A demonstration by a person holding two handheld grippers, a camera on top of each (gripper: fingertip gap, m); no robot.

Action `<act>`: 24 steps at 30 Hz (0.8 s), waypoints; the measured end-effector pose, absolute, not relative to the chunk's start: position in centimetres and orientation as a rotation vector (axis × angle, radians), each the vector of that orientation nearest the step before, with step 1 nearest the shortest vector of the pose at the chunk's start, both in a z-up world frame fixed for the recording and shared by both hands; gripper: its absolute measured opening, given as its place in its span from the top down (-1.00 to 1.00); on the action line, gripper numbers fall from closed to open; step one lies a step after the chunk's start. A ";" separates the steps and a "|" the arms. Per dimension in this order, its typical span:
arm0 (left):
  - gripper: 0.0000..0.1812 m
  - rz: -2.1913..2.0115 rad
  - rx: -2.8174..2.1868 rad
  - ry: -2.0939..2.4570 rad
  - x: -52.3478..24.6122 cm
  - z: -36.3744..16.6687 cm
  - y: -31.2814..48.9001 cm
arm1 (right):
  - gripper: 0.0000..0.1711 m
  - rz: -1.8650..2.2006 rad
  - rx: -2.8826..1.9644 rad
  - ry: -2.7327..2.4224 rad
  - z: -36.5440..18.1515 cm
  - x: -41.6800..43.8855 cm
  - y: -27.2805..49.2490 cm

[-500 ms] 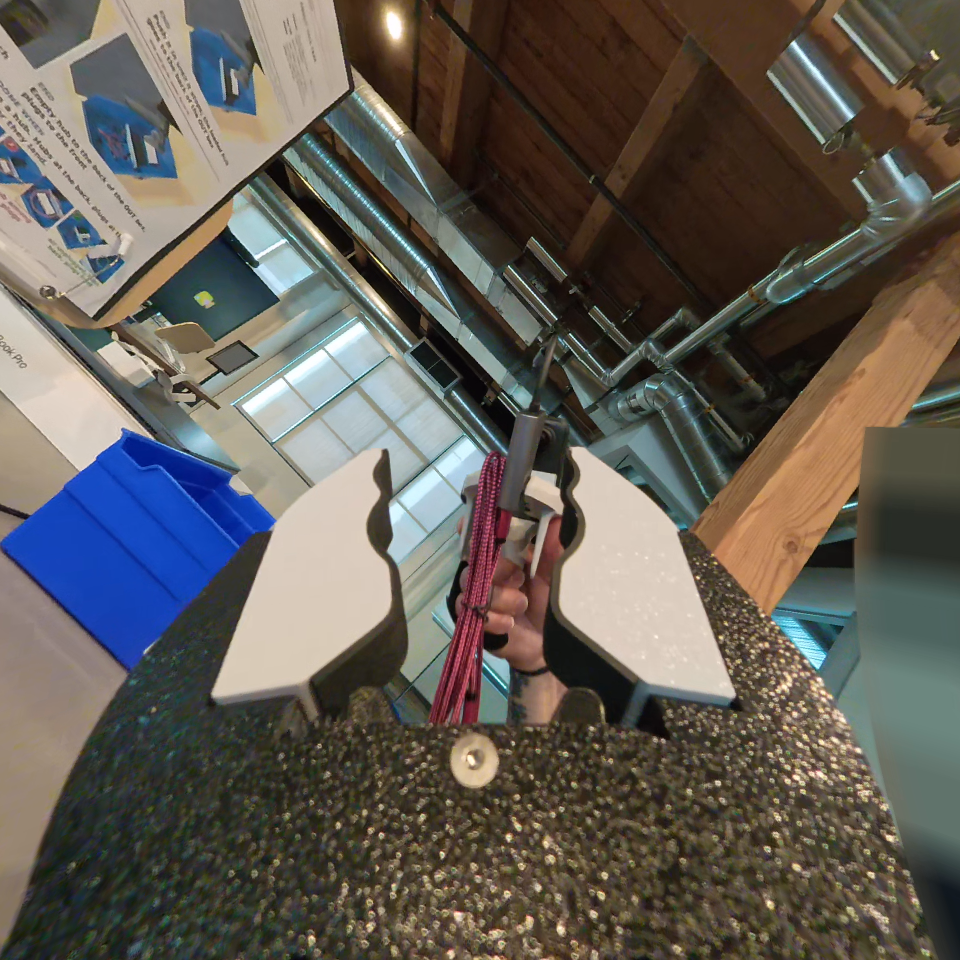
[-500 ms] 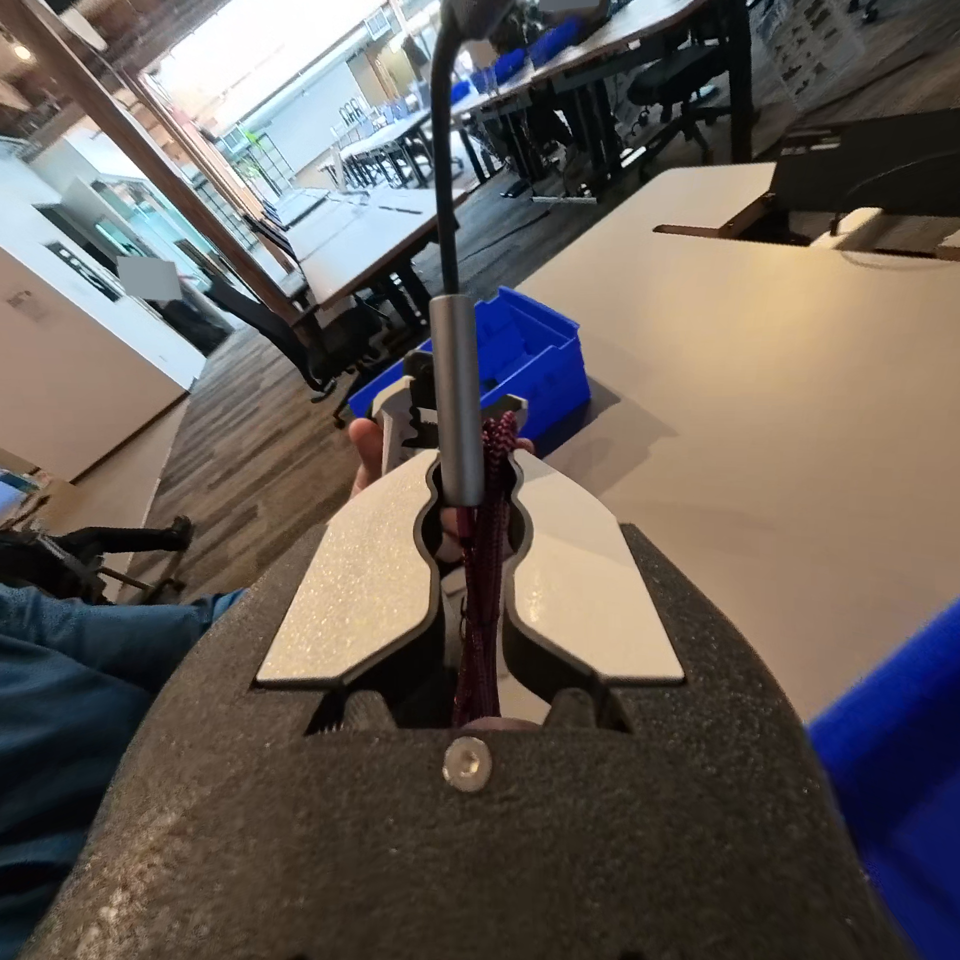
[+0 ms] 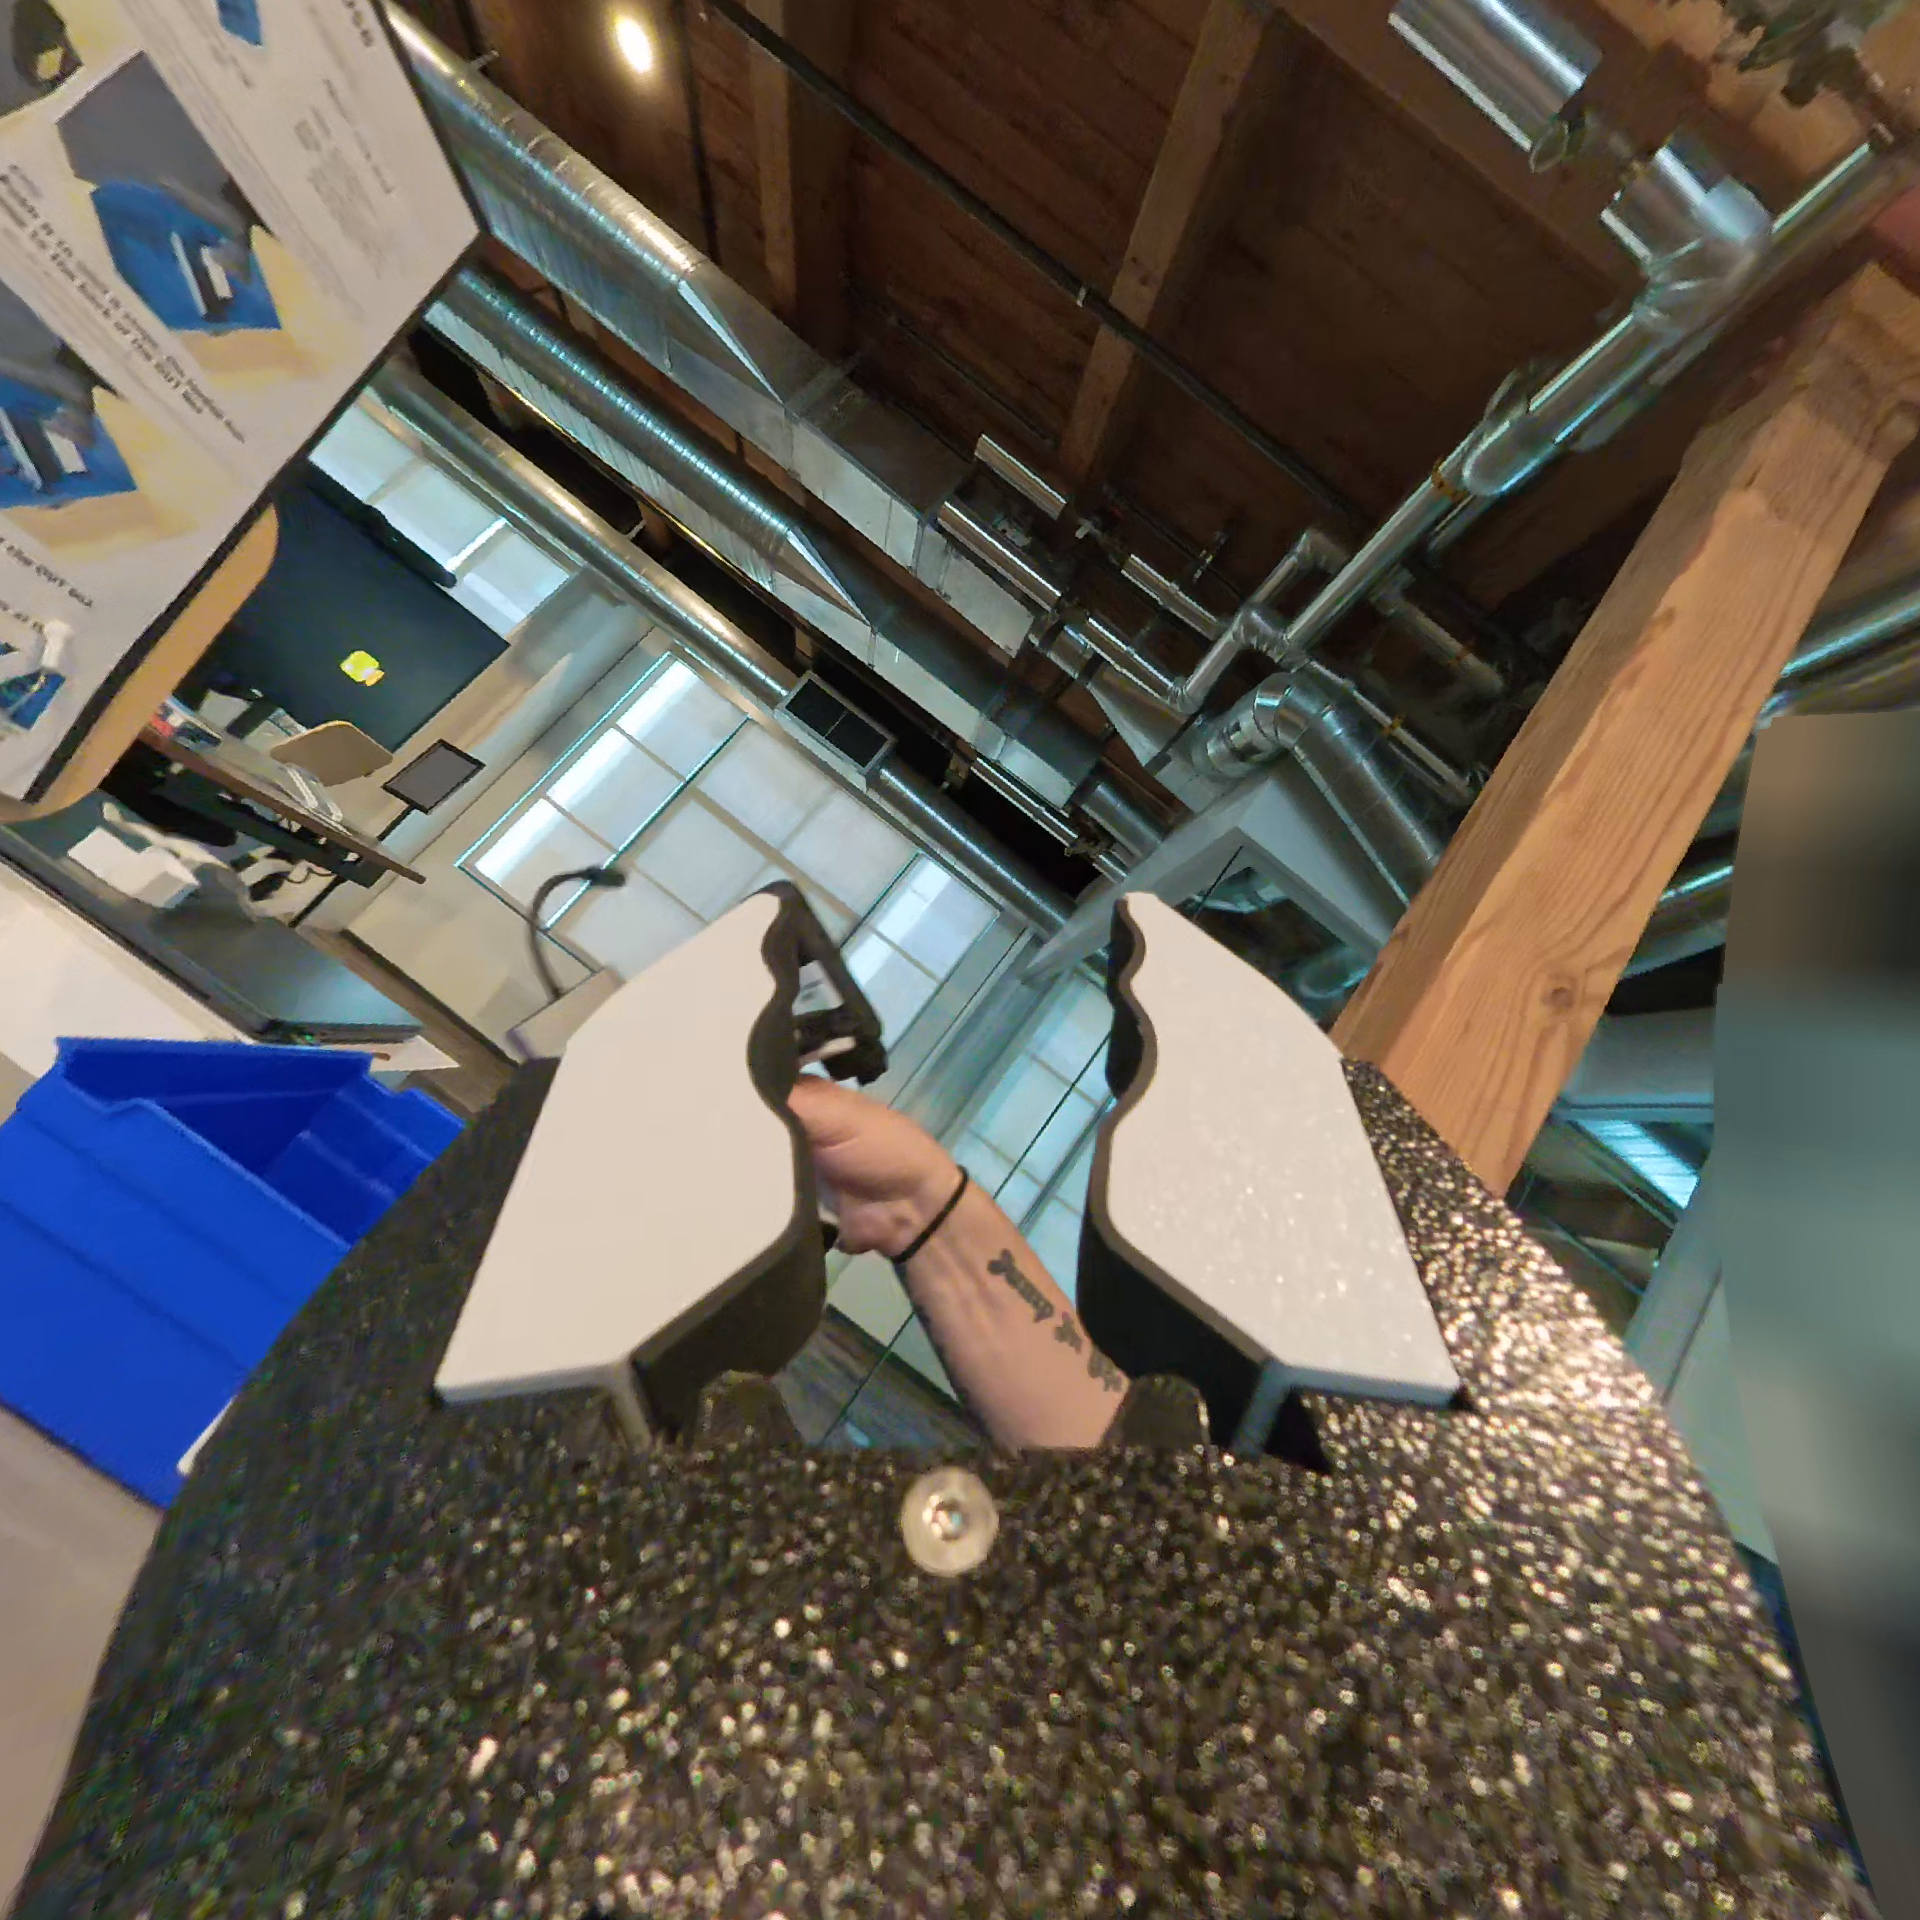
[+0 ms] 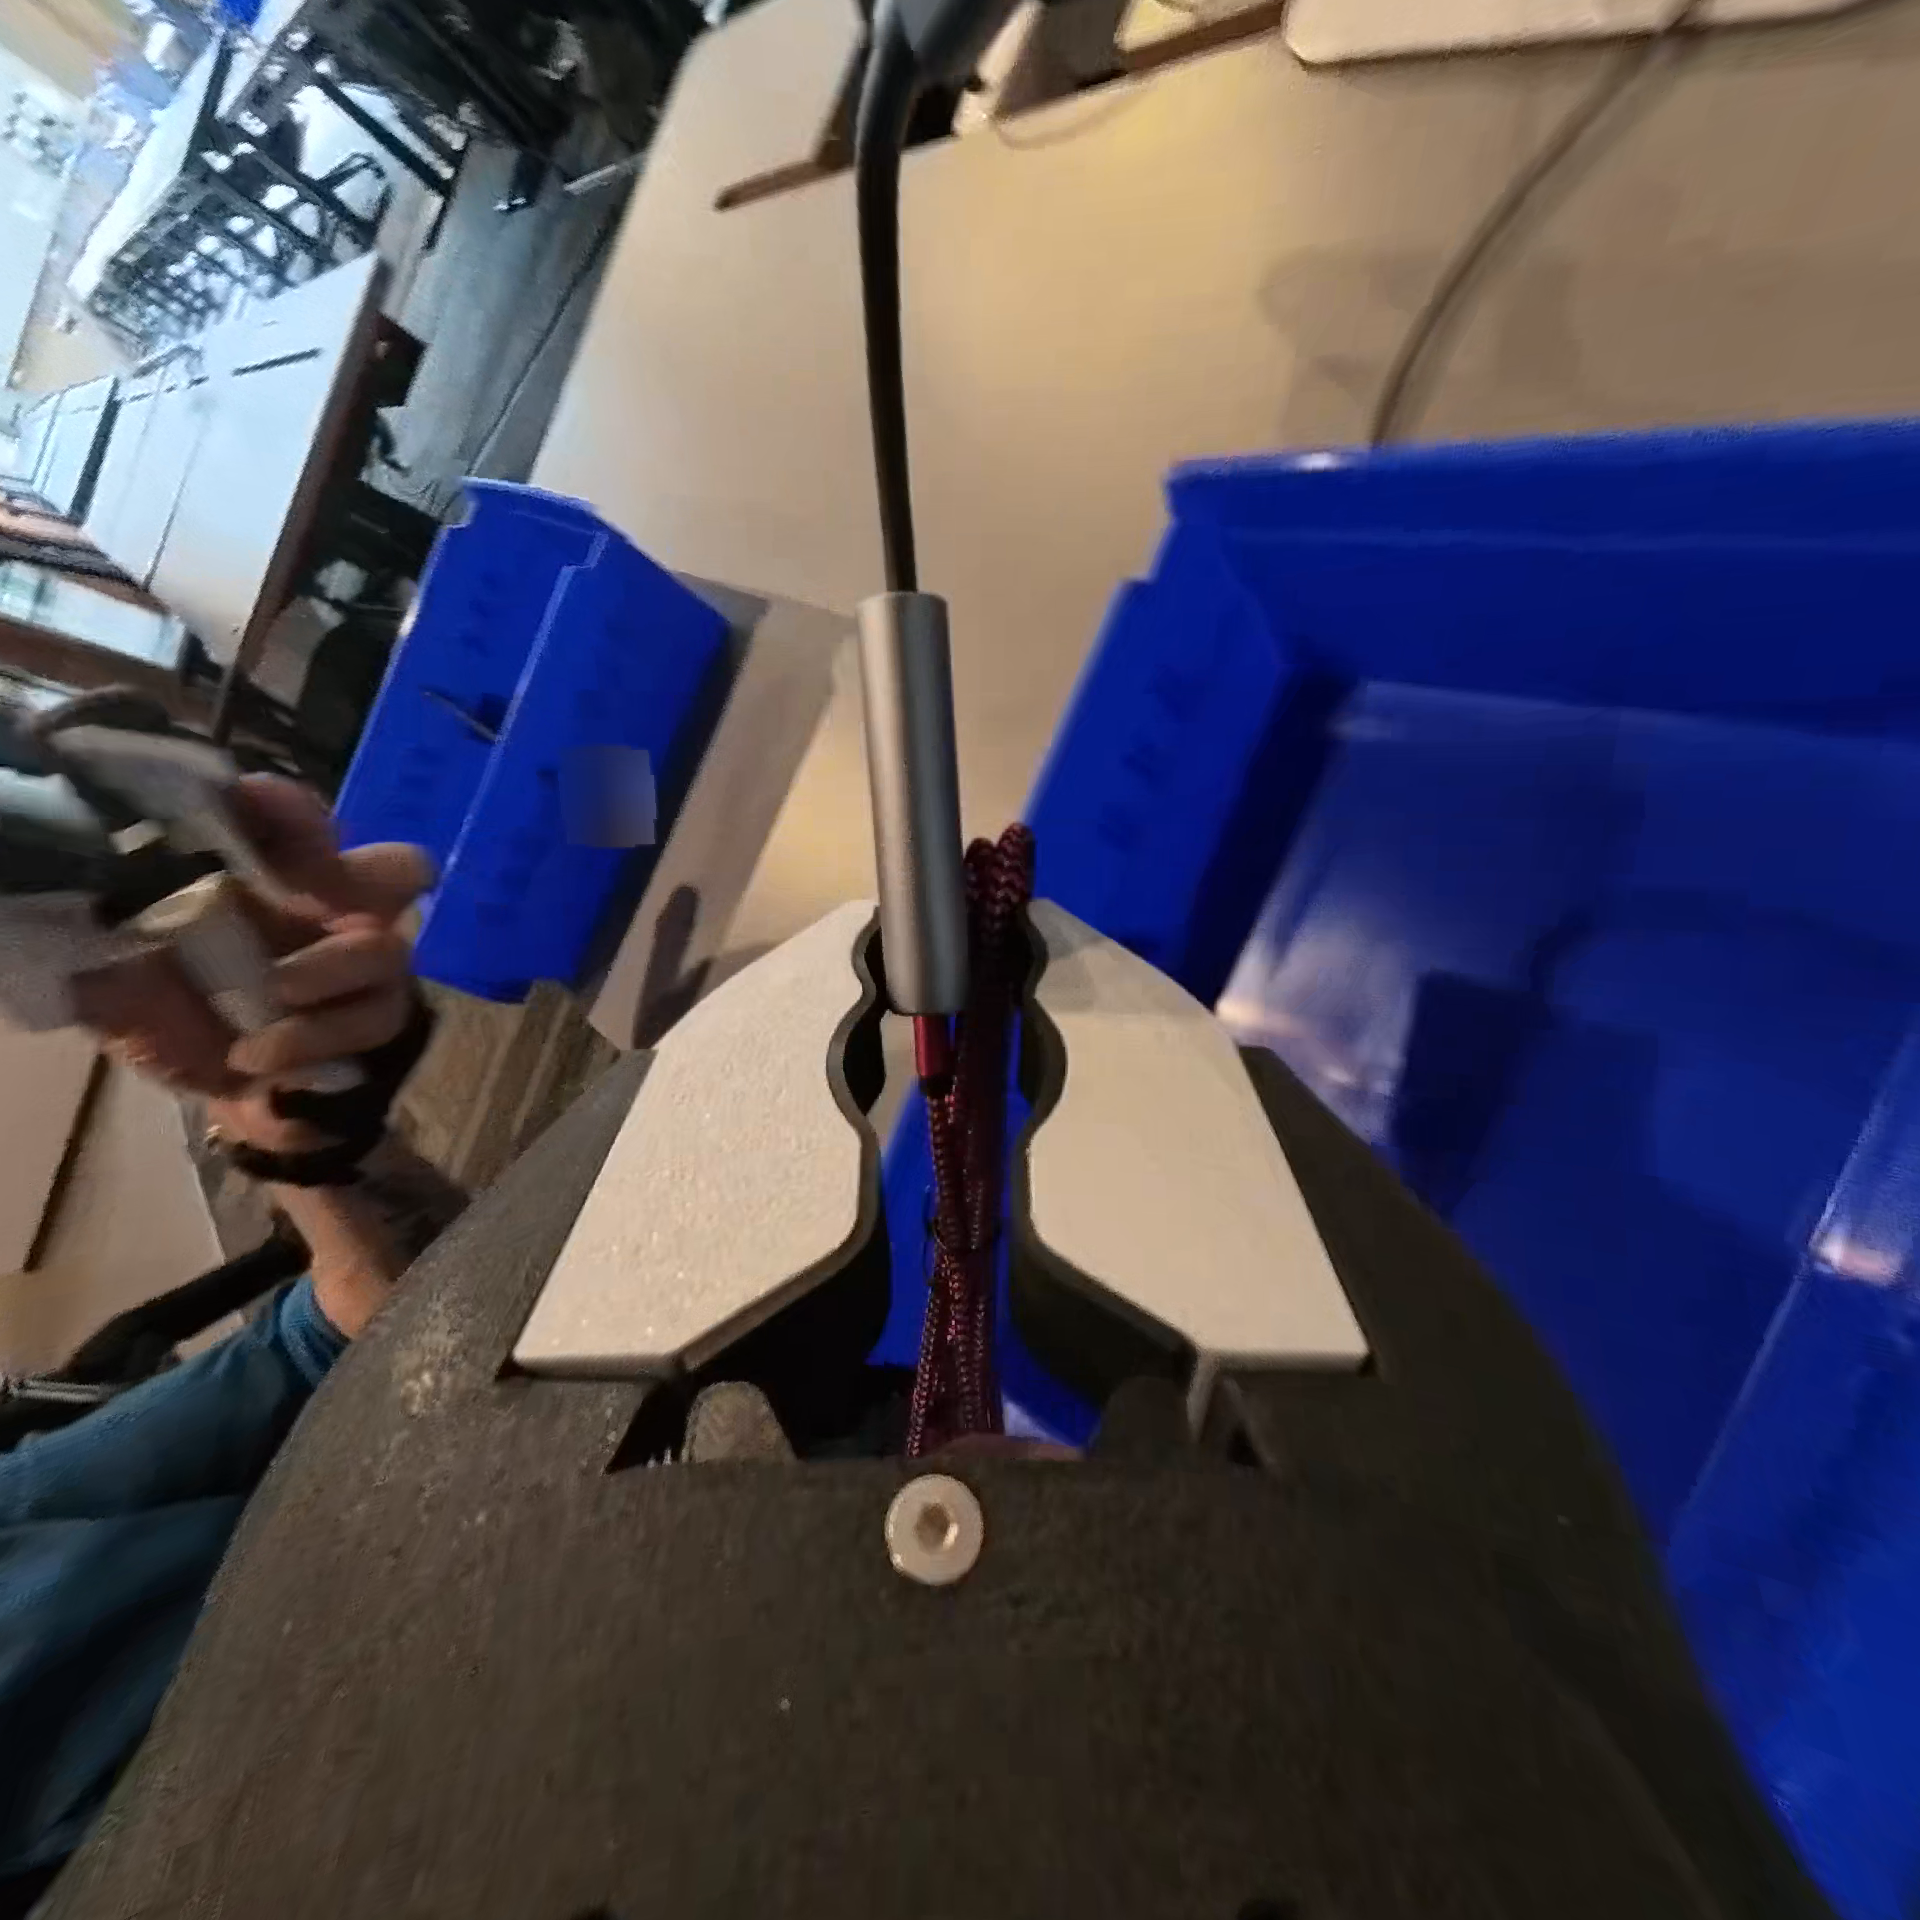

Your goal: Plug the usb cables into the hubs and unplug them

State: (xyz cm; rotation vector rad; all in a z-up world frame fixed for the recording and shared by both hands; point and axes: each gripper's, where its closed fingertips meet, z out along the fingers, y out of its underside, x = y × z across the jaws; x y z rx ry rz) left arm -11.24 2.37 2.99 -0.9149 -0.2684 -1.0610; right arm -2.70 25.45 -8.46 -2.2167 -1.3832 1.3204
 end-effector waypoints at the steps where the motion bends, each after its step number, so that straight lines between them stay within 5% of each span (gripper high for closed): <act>1: 0.38 -1.049 -0.922 -0.257 -11.1 3.4 2.1 | 0.76 1.311 -2.265 -1.358 -9.8 -2.6 26.2; 12: 0.38 -1.018 -0.967 -0.202 -9.7 4.4 1.5 | 0.76 1.134 -2.607 -1.278 -20.8 -2.0 28.5; 24: 0.39 -1.043 -0.983 -0.213 -9.8 3.5 2.3 | 0.57 1.093 -2.676 -1.298 -24.0 -1.4 28.4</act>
